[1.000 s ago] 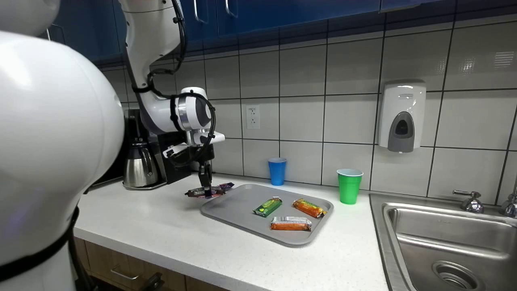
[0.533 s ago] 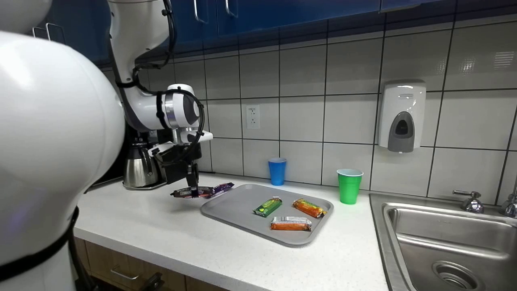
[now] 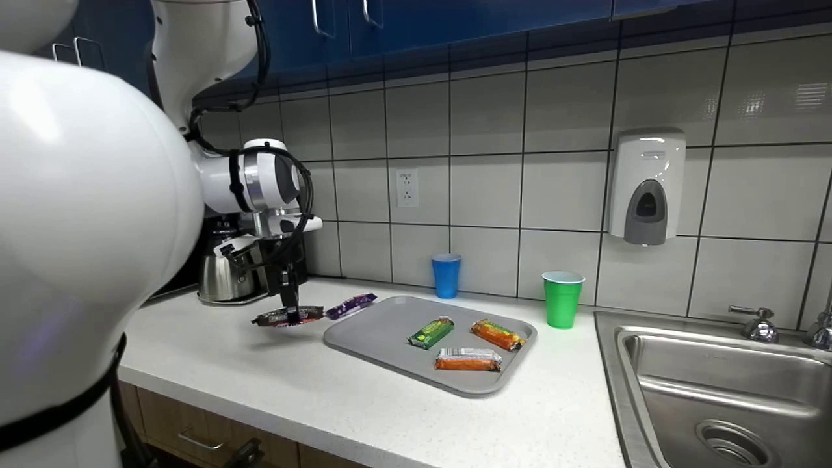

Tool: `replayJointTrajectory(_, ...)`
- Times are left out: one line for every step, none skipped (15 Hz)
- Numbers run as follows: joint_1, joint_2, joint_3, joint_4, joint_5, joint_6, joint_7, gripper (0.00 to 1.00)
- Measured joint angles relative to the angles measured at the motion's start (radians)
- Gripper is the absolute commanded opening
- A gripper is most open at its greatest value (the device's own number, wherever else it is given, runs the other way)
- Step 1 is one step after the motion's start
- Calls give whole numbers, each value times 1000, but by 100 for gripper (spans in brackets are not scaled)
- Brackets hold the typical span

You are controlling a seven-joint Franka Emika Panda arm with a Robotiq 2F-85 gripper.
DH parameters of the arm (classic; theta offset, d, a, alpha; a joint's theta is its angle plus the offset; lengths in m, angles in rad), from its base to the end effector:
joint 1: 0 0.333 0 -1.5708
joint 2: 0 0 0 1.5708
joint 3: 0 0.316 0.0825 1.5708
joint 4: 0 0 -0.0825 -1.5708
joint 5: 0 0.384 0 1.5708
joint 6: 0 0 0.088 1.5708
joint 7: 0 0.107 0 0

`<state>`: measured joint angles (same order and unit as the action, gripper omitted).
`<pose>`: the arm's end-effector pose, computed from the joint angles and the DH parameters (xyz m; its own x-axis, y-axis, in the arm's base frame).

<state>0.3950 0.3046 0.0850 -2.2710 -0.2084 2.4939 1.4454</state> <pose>0.4674 0.2457 0.2166 0.6995 -0.7107 0.0748 -0.7144 -0.6931 0.0957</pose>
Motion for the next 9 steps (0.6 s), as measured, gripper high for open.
replayJointTrajectory(5, 0, 2, -2, -8, -1, 0, 4)
replayJointTrajectory(8, 0, 5, -4, -15, -2, 0, 4)
replayJointTrajectory(10, 0, 7, -5, -23, -3, 0, 4)
replayJointTrajectory(14, 0, 9, -7, -30, -3, 0, 4)
replayJointTrajectory(17, 0, 10, -8, -34, -3, 0, 4)
replayJointTrajectory(21, 0, 11, -10, -37, -3, 0, 4)
replayJointTrajectory(25, 0, 13, -12, -41, -3, 0, 4)
replayJointTrajectory(28, 0, 14, -14, -43, -3, 0, 4)
replayJointTrajectory(31, 1, 18, -16, -47, -3, 0, 4)
